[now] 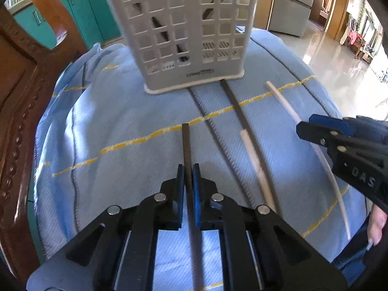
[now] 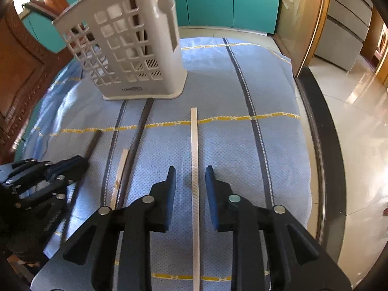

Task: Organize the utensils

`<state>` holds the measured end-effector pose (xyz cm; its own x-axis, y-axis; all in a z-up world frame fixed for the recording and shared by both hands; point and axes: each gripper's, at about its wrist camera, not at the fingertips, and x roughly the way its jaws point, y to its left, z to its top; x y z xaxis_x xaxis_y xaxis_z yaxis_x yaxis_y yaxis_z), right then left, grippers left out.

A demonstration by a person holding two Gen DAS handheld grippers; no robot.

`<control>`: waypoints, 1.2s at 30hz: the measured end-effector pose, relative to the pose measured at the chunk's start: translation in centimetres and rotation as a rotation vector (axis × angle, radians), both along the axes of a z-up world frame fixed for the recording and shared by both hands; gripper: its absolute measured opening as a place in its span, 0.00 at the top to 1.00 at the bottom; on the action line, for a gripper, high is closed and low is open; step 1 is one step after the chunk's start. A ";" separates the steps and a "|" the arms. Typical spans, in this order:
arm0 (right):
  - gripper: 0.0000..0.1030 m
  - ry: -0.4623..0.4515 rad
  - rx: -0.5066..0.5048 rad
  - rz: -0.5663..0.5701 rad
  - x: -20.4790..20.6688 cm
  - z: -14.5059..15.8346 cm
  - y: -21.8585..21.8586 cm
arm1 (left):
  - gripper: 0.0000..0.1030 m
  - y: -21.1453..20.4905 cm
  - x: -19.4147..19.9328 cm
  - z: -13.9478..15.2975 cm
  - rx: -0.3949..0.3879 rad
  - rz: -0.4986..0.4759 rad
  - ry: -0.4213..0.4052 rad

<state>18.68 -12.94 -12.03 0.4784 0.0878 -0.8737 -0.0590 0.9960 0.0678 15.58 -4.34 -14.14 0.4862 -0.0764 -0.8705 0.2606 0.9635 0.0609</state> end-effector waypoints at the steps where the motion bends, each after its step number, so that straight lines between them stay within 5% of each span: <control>1: 0.76 0.003 -0.012 0.003 0.2 -0.2 0.2 | 0.92 0.4 -0.2 0.0 -0.003 0.005 0.002; 5: 0.75 -0.009 -0.082 0.019 0.3 -0.5 1.3 | 0.92 0.8 0.5 0.2 -0.040 0.035 0.010; 12: 0.75 -0.020 -0.079 0.028 0.6 -0.8 1.4 | 0.71 0.4 2.1 0.0 -0.053 0.114 0.001; 16: 0.94 -0.013 -0.045 0.032 0.4 -0.7 1.0 | 0.71 0.4 2.4 -0.1 -0.066 0.138 0.006; 20: 0.94 -0.013 0.005 0.034 0.3 -0.5 0.6 | 0.91 0.2 1.9 0.1 -0.081 0.138 -0.001; 24: 0.94 -0.081 0.041 0.036 -0.2 1.2 0.6 | 0.93 0.4 1.9 0.3 -0.112 0.142 -0.021; 36: 0.94 -0.382 0.235 0.113 -5.8 11.2 -1.6 | 0.93 2.8 -4.0 11.8 -0.307 0.084 -0.297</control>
<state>12.90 -14.51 -0.81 0.7383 0.3328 -0.5867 -0.2314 0.9420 0.2432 11.57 -1.54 -2.36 0.7279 -0.2592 -0.6348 0.1946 0.9658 -0.1712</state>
